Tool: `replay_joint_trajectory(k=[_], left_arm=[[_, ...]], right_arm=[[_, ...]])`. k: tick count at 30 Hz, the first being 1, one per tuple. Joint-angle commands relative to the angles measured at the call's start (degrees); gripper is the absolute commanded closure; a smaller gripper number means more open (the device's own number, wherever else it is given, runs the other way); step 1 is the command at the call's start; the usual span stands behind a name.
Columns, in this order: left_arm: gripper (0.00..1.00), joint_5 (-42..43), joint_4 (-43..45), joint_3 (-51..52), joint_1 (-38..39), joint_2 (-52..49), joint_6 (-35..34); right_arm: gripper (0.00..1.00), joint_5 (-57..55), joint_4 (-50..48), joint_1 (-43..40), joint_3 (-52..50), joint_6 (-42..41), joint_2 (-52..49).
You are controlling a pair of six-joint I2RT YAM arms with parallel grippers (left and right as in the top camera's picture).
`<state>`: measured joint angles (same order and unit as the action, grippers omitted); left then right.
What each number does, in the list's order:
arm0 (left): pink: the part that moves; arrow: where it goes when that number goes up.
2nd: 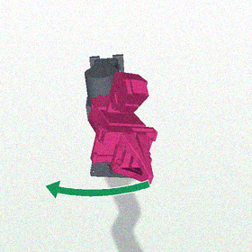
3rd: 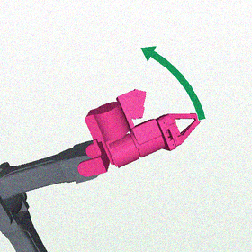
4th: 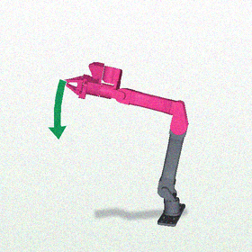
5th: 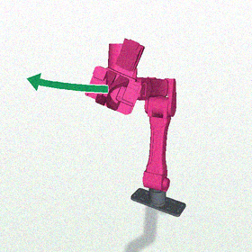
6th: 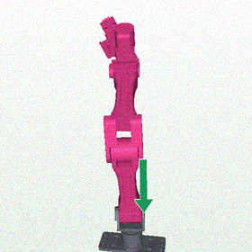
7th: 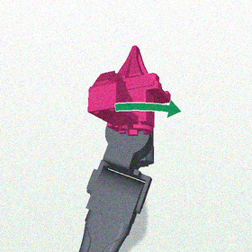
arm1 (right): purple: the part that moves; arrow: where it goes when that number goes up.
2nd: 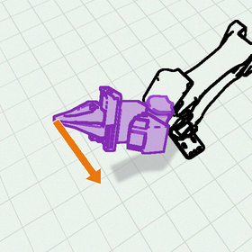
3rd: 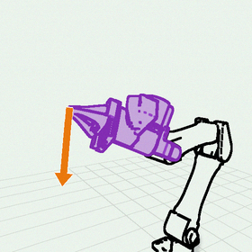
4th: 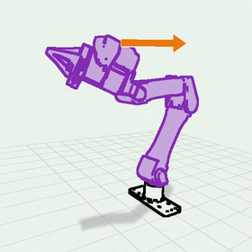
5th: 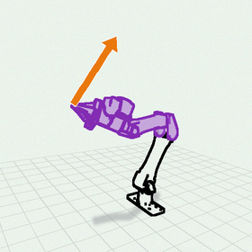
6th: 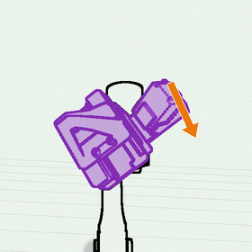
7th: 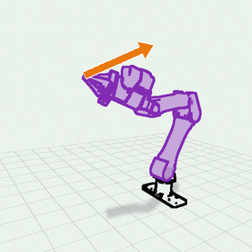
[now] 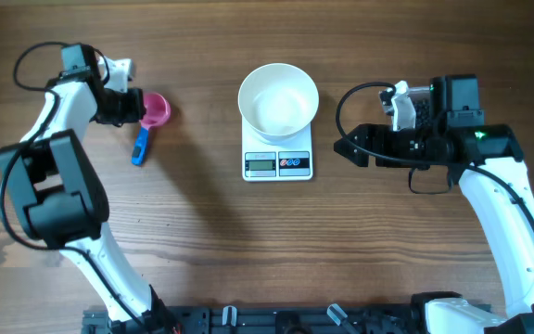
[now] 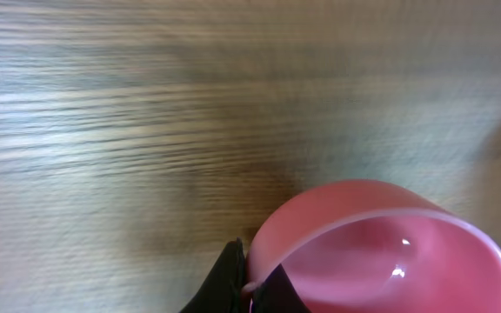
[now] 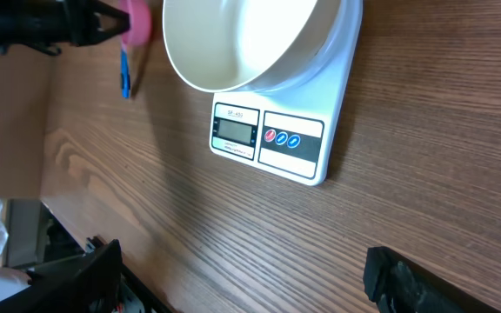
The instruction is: Scoop item into bowl and weigh 150g on scale
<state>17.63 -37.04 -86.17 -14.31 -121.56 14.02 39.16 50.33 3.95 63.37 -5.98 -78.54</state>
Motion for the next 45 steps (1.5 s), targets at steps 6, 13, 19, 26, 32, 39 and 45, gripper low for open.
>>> replay_joint_trajectory(k=[6,13,19,26,32,39,45], left_arm=[[0.96,7.65,-1.38,-2.4,-0.81,23.87,-41.18],[0.96,8.98,-17.79,-2.4,1.44,29.31,-77.07],[0.96,6.97,-30.69,-2.19,8.39,29.29,-79.06],[0.96,-1.7,-36.13,-2.19,20.59,29.29,-93.64],[0.96,-8.76,-36.33,-2.19,30.49,29.29,-110.4],[0.96,-12.83,-37.11,-2.19,35.85,29.29,-118.4],[0.96,-12.79,-38.03,-2.19,34.8,29.29,-121.48]], right_arm=[[0.12,9.22,-6.38,0.39,1.01,-3.8,-0.04],[0.15,10.08,-21.16,8.24,1.01,-15.96,-0.04],[0.2,2.21,-31.43,18.29,1.01,-26.56,-0.04],[0.25,-12.57,-34.03,28.3,1.01,-36.94,-0.11],[0.31,-16.22,-34.03,32.24,1.01,-44.76,-1.77],[0.53,-16.26,-34.03,32.52,1.01,-48.06,-3.76],[0.62,-16.68,-34.01,32.52,1.01,-48.09,-3.76]])
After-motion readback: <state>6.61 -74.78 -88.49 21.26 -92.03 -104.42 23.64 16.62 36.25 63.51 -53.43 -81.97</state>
